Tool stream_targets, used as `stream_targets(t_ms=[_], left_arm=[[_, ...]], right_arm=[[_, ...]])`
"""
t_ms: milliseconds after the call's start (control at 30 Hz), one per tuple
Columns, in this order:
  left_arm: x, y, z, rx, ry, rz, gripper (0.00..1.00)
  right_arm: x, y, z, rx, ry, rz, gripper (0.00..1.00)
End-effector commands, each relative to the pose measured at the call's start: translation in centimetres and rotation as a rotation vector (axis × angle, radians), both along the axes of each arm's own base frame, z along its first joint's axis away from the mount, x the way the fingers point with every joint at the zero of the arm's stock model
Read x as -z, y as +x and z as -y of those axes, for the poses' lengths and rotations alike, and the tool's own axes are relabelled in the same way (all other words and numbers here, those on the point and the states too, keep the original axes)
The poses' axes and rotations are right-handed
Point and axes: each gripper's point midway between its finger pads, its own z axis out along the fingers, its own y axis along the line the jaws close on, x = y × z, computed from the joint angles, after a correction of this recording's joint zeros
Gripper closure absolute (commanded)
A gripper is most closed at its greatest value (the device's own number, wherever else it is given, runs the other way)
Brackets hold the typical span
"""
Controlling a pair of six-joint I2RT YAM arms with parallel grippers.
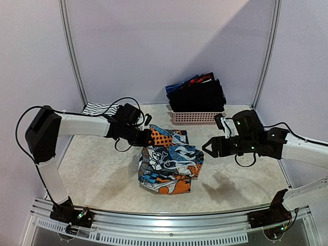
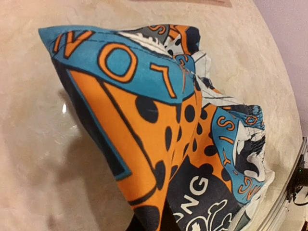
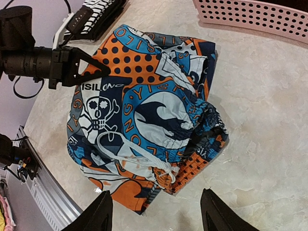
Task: Fold and stack the mixed laundry pile
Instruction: Pick up the square-folded shorts from the center of the board, then place the square-folded shorts at the corner of the board.
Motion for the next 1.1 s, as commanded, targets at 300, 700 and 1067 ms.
stream_targets(t_ms=[300,700,1067], left_arm=[[-3.1,3.8,-8.8,-0.064,0.298,0.05,1.0],[-5.1,11.2,-12.9,-0.047,0.411,0.127,1.0],[-8.0,18.5,-16.6,-0.067,0.509,0.209,1.0]], right_arm=[[-0.2,-1.1,0.9,-0.009,-0.003,0.02,0.37],[-0.2,-1.8,2.1,-0.01,-0.023,0.031,0.37],[0.3,-2.1,2.0,-0.021,-0.027,0.026,0.37]])
